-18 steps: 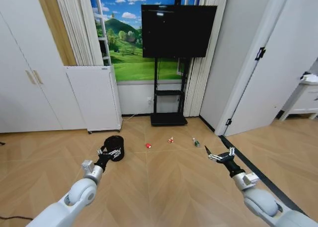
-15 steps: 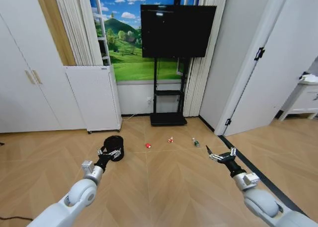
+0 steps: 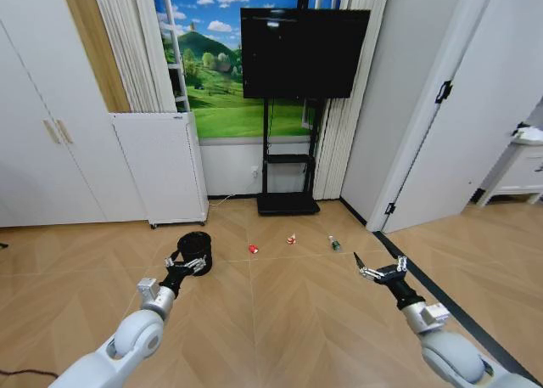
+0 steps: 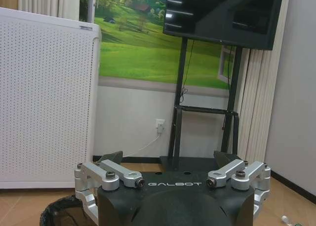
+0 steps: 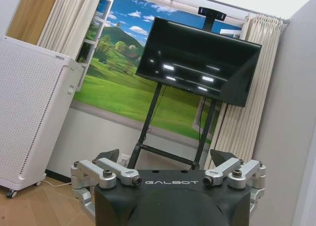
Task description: Pick up the trash bin and place the garbage on the floor into it.
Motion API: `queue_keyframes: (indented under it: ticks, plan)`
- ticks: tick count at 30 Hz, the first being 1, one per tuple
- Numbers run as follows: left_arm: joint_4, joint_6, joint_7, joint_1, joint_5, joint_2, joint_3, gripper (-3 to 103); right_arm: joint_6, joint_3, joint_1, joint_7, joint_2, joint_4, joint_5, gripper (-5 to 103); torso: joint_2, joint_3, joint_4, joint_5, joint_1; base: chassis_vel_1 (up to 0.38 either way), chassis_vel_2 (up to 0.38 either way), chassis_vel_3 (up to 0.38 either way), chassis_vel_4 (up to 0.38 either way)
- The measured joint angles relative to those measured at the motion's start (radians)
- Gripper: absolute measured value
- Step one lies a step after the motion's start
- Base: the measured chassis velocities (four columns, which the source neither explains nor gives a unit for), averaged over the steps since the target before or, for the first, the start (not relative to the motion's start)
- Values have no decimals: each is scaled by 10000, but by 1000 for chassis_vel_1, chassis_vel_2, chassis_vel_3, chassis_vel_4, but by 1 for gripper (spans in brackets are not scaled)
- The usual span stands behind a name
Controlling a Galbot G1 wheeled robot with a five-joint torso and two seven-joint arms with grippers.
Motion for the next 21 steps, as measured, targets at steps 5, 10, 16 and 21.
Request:
queue_keyframes:
  ticks: [5, 10, 16, 21]
  plan:
    - [1, -58, -134, 7, 0, -13, -29, 100, -235, 226, -186, 86, 36, 53, -41, 100, 0, 0, 1, 0, 0, 0, 0, 0, 0]
    - [0, -24, -250, 38, 221, -12, -54, 100, -383, 261, -88, 269, 127, 50, -132, 100, 1, 0, 0, -1, 0, 0, 0, 0, 0]
    - [61, 91, -351, 92, 390, -63, -42, 100, -255, 125, 64, 459, 376, -87, -619, 100, 0, 0, 1, -1, 0, 0, 0, 0, 0]
    - [119, 105, -356, 108, 411, -115, 8, 100, -97, 125, 49, 361, 483, -168, -865, 100, 0, 0, 1, -1, 0, 0, 0, 0, 0]
